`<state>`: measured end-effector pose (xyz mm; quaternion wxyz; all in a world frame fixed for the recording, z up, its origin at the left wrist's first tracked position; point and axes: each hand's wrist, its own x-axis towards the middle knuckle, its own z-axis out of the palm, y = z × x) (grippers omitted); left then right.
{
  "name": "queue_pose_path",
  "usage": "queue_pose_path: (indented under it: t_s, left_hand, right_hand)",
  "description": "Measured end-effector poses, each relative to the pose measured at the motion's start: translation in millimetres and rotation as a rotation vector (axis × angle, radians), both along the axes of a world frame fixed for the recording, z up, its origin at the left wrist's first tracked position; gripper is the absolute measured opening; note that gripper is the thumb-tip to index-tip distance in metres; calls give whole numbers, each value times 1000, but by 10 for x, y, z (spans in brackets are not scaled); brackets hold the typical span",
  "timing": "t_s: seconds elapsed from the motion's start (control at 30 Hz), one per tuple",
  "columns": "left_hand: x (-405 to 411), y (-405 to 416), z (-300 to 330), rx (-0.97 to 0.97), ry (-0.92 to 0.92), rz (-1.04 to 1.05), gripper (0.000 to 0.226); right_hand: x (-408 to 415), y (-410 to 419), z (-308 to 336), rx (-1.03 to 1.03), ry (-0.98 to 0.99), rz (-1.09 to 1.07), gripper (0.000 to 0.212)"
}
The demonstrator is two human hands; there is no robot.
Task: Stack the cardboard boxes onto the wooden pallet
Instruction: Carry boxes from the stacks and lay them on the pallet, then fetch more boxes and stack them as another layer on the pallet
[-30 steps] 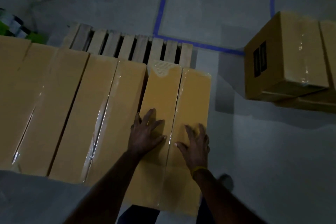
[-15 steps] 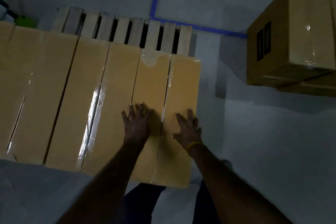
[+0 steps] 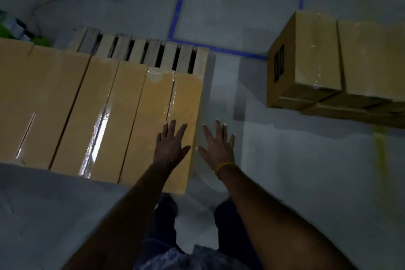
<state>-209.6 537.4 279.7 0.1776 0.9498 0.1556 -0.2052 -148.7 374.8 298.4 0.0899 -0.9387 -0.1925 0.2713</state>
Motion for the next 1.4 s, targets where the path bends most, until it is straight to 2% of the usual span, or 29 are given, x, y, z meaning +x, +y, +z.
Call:
queue_pose_path:
  t_s: [0.33,0.63,1.0,1.2,1.4]
  left_hand:
    - [488,-1534,589,-16,-69,40,84]
    - [1126,-2291,1044,-13,-136,-30,83]
    - [1958,-2576,1278,1,-192,-123,86]
    - [2645,-2433,1282,5,-182,-179,86]
    - [3673,-2092,1324,37,-168,-305,89]
  right_hand:
    - [489,-1642,616,-17,-51,6,78]
    - [933,-2600,1089,-1,-123,-147,77]
    - [1541,-2972,1336,-32,-183,-199,80]
    - [2149,-2812,1294,-23,-152,-280,79]
    - [3053,-2487,1310,-31,-158,-364,80]
